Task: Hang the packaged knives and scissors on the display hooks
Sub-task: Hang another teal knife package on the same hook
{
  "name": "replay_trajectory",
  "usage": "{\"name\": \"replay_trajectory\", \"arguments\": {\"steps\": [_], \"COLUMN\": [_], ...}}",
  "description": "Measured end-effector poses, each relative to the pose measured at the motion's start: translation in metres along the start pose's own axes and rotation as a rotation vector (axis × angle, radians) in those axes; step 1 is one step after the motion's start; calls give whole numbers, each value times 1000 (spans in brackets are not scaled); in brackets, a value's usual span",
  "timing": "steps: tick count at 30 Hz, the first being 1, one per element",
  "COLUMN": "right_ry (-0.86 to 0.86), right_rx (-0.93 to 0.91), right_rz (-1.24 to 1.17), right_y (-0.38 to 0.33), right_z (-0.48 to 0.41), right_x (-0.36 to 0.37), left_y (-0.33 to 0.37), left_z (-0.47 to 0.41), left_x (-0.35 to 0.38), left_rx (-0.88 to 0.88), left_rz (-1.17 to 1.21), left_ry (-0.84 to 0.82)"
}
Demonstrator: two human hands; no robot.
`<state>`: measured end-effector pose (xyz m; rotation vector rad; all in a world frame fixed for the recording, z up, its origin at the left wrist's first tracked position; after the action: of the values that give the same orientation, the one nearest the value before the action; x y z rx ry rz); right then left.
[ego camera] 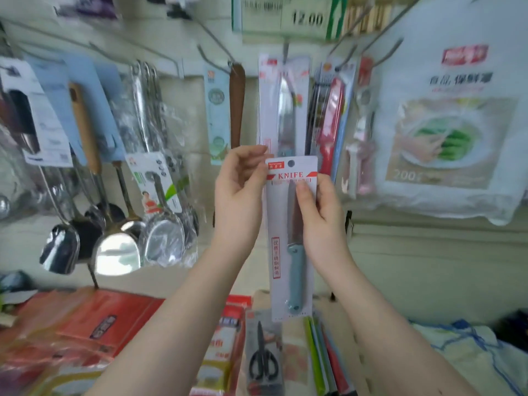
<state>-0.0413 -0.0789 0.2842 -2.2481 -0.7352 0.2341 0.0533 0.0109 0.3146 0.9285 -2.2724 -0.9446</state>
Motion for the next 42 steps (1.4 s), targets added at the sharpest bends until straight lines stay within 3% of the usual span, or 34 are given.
{"name": "replay_trajectory", "arguments": {"steps": [19,29,42], "right_ry": [70,77,93], "right_rx": [-191,-217,-49], "right_rz": [91,160,252], "right_y": [-95,-115,-94], "right_z": [-75,-73,-91], "right_x": [14,13,13], "left_y": [114,125,124], "left_z": [-55,-58,-53], "left_x": [9,7,13], "left_rx": [377,412,406], "left_rz": [-24,-81,-151], "left_ry": [-64,-53,-25]}}
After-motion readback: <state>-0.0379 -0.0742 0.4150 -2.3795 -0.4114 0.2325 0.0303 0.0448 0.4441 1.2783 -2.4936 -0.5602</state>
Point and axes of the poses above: each hand's wrist, its own z-axis away from the middle knuckle, its own x-axis out of the palm, y = z × x, the point moved 7 cm from there along -z, towards the middle knuckle, and after that the axes turned 3 degrees about -z, right-handed, at the moved point
